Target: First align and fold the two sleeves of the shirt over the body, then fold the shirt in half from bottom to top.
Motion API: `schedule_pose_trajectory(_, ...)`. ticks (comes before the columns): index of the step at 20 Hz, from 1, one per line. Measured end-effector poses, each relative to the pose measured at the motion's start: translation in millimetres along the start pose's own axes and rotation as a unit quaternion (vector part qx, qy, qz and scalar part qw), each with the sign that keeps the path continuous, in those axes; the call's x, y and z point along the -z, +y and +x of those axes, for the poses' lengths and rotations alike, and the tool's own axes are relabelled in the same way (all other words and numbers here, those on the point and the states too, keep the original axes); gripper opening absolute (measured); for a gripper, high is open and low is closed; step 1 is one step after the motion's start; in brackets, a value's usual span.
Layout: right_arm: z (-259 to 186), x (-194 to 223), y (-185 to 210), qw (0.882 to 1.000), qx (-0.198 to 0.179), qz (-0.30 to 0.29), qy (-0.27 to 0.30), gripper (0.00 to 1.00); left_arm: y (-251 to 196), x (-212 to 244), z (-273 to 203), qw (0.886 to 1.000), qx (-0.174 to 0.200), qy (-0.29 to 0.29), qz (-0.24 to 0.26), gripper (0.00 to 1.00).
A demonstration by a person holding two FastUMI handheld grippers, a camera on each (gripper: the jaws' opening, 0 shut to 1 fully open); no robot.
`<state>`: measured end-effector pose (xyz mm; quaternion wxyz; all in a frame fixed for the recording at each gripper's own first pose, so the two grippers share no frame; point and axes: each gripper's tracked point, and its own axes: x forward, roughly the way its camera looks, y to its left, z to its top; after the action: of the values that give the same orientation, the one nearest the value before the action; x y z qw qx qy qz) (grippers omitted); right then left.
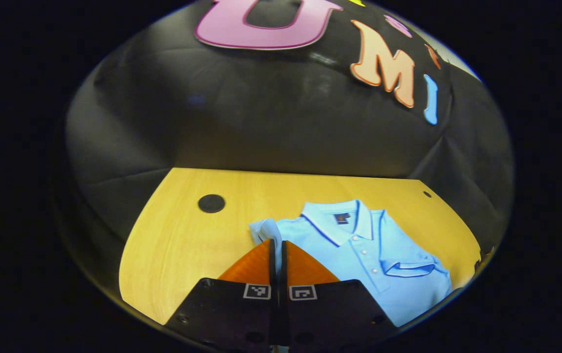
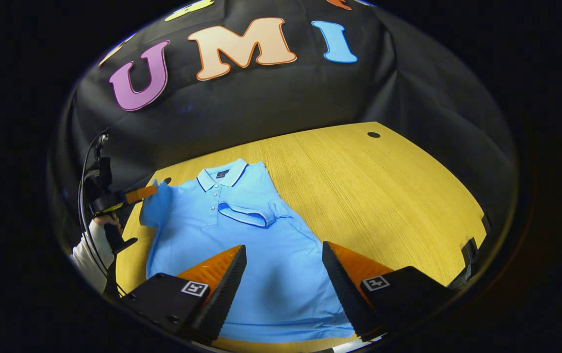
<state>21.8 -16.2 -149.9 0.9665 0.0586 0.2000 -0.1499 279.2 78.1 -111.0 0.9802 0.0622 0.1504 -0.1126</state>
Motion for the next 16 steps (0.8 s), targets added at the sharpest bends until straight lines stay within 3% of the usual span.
schedule_pose_trajectory(5, 0, 5, -6, 1.000, 0.007, 0.006, 0.002, 0.98, -59, 26, 19, 0.998, 0.035, 0.039, 0.034, 0.00)
schedule_pose_trajectory(10, -6, 11, -7, 1.000, 0.005, 0.014, -0.001, 0.98, -85, 60, 29, 0.994, 0.052, 0.079, 0.049, 0.02)
schedule_pose_trajectory(14, -9, 21, -9, 1.000, 0.002, 0.006, 0.002, 0.98, -85, 63, 8, 0.995, 0.038, 0.064, 0.062, 0.92)
schedule_pose_trajectory(16, -12, 26, -8, 1.000, -0.007, 0.003, 0.001, 0.98, -82, 62, -11, 0.996, 0.029, 0.058, 0.055, 0.97)
